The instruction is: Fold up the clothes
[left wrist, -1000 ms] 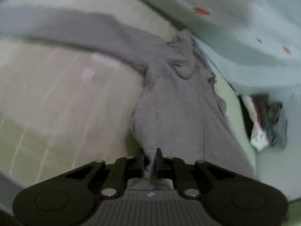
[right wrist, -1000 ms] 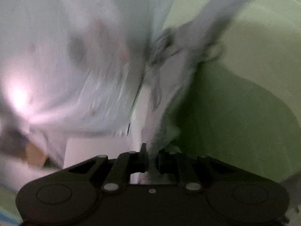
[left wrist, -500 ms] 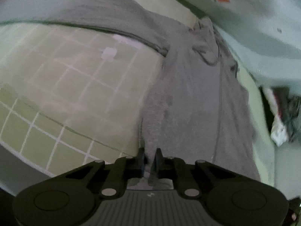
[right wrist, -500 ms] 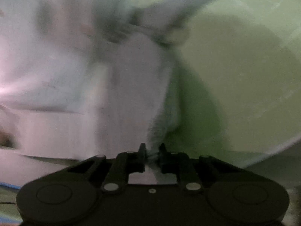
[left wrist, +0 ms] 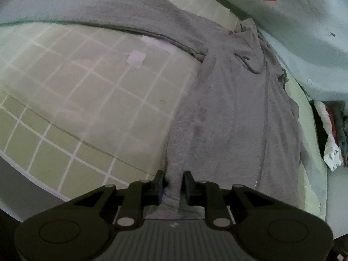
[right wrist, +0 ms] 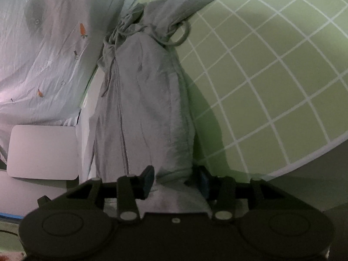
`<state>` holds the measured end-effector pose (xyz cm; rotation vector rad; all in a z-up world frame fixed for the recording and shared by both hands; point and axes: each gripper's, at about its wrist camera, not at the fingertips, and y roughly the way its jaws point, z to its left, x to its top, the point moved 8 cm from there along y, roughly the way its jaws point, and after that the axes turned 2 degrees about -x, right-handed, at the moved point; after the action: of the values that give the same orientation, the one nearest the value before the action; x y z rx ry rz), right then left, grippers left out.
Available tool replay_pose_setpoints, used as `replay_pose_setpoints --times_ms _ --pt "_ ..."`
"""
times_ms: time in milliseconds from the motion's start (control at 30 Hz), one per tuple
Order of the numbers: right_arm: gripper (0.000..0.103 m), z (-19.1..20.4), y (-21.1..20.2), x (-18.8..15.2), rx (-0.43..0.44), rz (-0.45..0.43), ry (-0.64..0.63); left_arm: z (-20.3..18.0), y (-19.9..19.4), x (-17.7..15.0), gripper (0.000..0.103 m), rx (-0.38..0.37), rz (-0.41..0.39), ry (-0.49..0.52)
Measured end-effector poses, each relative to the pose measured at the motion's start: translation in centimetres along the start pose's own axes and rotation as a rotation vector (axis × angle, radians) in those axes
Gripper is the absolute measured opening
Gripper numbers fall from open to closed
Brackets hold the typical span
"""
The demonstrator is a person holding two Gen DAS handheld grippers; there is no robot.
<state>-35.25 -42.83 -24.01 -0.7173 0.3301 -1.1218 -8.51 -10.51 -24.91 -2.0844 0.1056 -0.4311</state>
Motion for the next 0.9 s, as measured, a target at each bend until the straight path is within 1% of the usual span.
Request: replay_pose_setpoints --times_ms 67,100,133,167,233,267,300,367,400,467,500,533,567,600,633,700,733,767,833,867,900 --pt "0.034 0.0 0.8 0.1 -0.014 0.012 -0.025 -0.1 0.1 -0.1 0.022 0.008 -0.001 0.013" --pt "0.019 0.2 1.4 0.2 -0.034 0.031 -0.042 -0.1 0.1 -0.1 0.021 0.013 -0.001 0.02" --pt "0.015 0.5 1.8 0.3 -0.026 0.049 -0.05 -0.1 0.0 -0.1 0.017 0.007 -0.004 0.021" --pt "0.014 1.2 1.5 0.4 0.079 0.055 -0.021 -0.1 -0.1 -0.1 0.012 0.001 -0.006 0.023" --pt "0.012 3.0 -0.8 0.8 0.433 0.029 0.095 -0.2 -0.8 0.0 0.009 -0.058 -0.012 0.0" --pt "0.012 2.7 -1.7 1.0 0.515 0.002 0.141 -0.1 -1.1 0.1 0.008 -0.097 -0.013 -0.026" --pt "0.012 1.6 -1.7 1.1 0.497 -0.009 0.183 0.1 -1.5 0.2 0.008 -0.136 -0.013 -0.053" --pt "0.012 -0.8 -1.9 1.4 0.459 -0.031 0.266 1.0 -1.6 0.1 0.009 -0.16 -0.021 -0.124" --pt "0.012 -2.0 -1.5 1.3 0.39 -0.028 0.283 1.5 -1.3 0.0 0.009 -0.15 -0.019 -0.142" --pt "0.012 -4.3 -0.2 0.7 0.139 0.014 0.258 1.8 -0.7 -0.2 0.011 -0.114 -0.01 -0.126" --pt "0.014 -4.5 0.1 0.5 0.077 0.016 0.232 1.4 -0.5 -0.2 0.011 -0.099 -0.003 -0.098" --pt "0.021 -3.7 0.0 0.4 0.086 0.002 0.191 1.1 -0.4 -0.2 0.012 -0.084 0.004 -0.07" --pt "0.028 -2.8 -0.2 0.3 0.089 -0.005 0.15 0.7 -0.4 -0.1 0.016 -0.063 0.0 -0.019" --pt "0.047 -2.2 -0.3 0.3 0.076 -0.012 0.111 0.4 -0.5 0.1 0.018 -0.041 -0.003 0.018" --pt "0.051 -2.0 -0.4 0.5 0.043 -0.018 0.071 0.2 -0.5 0.2 0.02 -0.031 -0.004 0.033" --pt "0.051 -1.6 -0.6 0.8 -0.023 -0.029 -0.007 0.2 -0.4 0.2 0.026 -0.025 0.001 0.043" --pt "0.051 -1.5 -0.6 0.9 -0.039 -0.029 -0.03 0.2 -0.4 0.2 0.031 -0.022 0.003 0.048" --pt "0.051 -1.5 -0.5 1.0 -0.035 -0.022 -0.033 0.2 -0.3 0.2 0.033 -0.019 0.005 0.053" --pt "0.047 -1.8 -0.4 0.8 -0.029 0.002 -0.047 0.2 -0.2 0.2 0.034 -0.013 0.009 0.063" --pt "0.043 -1.7 -0.1 0.6 -0.025 0.02 -0.057 0.2 -0.2 0.2 0.03 -0.009 0.011 0.069" --pt "0.028 -1.3 0.2 0.2 -0.019 0.038 -0.064 0.2 -0.1 0.2 0.022 -0.006 0.013 0.074"
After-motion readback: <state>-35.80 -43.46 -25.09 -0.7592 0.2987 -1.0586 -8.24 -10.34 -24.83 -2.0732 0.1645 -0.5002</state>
